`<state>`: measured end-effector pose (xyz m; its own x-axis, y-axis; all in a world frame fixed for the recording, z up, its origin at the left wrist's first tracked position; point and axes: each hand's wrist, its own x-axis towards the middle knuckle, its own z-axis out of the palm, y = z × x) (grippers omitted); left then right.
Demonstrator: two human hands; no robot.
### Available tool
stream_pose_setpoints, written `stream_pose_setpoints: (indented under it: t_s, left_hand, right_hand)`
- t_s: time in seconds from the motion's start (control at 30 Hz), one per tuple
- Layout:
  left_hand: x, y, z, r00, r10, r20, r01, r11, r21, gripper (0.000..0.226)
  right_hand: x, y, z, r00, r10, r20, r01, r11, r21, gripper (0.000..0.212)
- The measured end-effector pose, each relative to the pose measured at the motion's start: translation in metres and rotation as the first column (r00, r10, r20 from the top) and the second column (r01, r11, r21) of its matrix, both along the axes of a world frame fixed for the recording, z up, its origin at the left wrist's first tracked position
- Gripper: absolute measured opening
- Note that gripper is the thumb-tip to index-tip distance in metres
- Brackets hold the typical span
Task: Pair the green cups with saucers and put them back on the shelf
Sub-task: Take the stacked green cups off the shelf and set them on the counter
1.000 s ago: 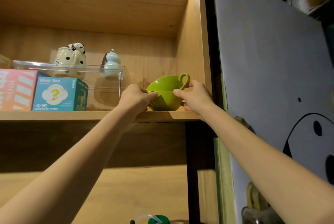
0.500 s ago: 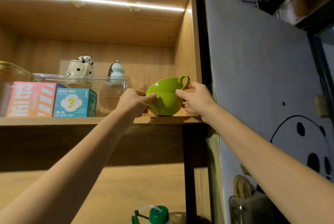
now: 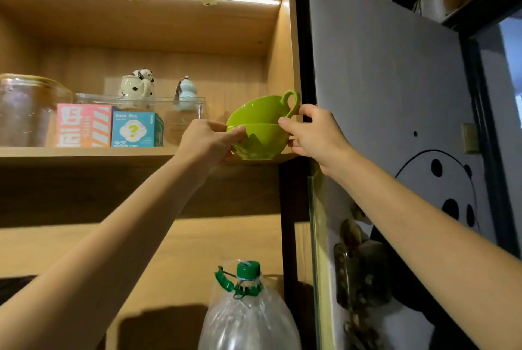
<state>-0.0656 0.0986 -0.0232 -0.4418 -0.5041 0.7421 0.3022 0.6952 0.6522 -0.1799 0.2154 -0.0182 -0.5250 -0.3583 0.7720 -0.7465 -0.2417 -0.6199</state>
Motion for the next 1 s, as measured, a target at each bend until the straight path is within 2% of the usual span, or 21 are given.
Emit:
stream_pose_setpoints:
  t_s: [0.13,0.2,0.27,0.37,0.43,0.57,0.73,0.83,0.93,1.0]
  left_hand:
    - [0.019,0.009,-0.029,1.000,0.005,0.020,-0.006,0.999,0.054,0.034]
    - [0.026,0.013,-0.046,0.999,0.004,0.043,-0.008,0.997,0.082,0.036]
    - [0.033,0.017,-0.065,0.998,0.004,0.062,-0.010,0.994,0.105,0.037]
    - [0.044,0.025,-0.095,0.995,0.015,0.094,-0.026,0.992,0.123,0.024]
    - [0.051,0.031,-0.116,0.994,0.005,0.113,-0.021,0.990,0.142,0.015]
    - [0.062,0.043,-0.166,0.986,-0.047,0.157,0.018,0.983,0.180,0.014]
    - [0.077,0.054,-0.245,0.978,0.010,0.208,-0.061,0.968,0.243,0.015]
    - [0.081,0.065,-0.294,0.973,-0.014,0.230,-0.047,0.965,0.259,0.017]
    - [0.084,0.072,-0.340,0.971,-0.063,0.229,-0.019,0.940,0.340,0.013]
    - [0.088,0.077,-0.369,0.973,-0.068,0.223,-0.025,0.920,0.391,0.019]
  right_hand:
    - [0.018,0.013,-0.029,0.999,0.033,0.023,-0.033,0.999,0.018,0.051]
    - [0.025,0.019,-0.046,0.998,0.051,0.030,-0.052,0.998,0.031,0.041]
    - [0.032,0.024,-0.065,0.996,0.080,0.044,-0.082,0.996,0.042,0.020]
    - [0.041,0.030,-0.097,0.990,0.110,0.086,-0.115,0.992,0.052,0.010]
    - [0.046,0.034,-0.121,0.987,0.106,0.117,-0.114,0.992,0.062,0.014]
    - [0.053,0.038,-0.173,0.970,0.124,0.209,-0.141,0.988,0.066,0.016]
    - [0.061,0.045,-0.245,0.928,0.178,0.326,-0.198,0.980,0.027,0.022]
    - [0.072,0.050,-0.288,0.891,0.192,0.411,-0.200,0.980,-0.023,0.027]
    - [0.077,0.058,-0.327,0.851,0.201,0.485,-0.204,0.978,-0.046,0.017]
    - [0.080,0.063,-0.353,0.816,0.207,0.539,-0.213,0.976,-0.052,0.025]
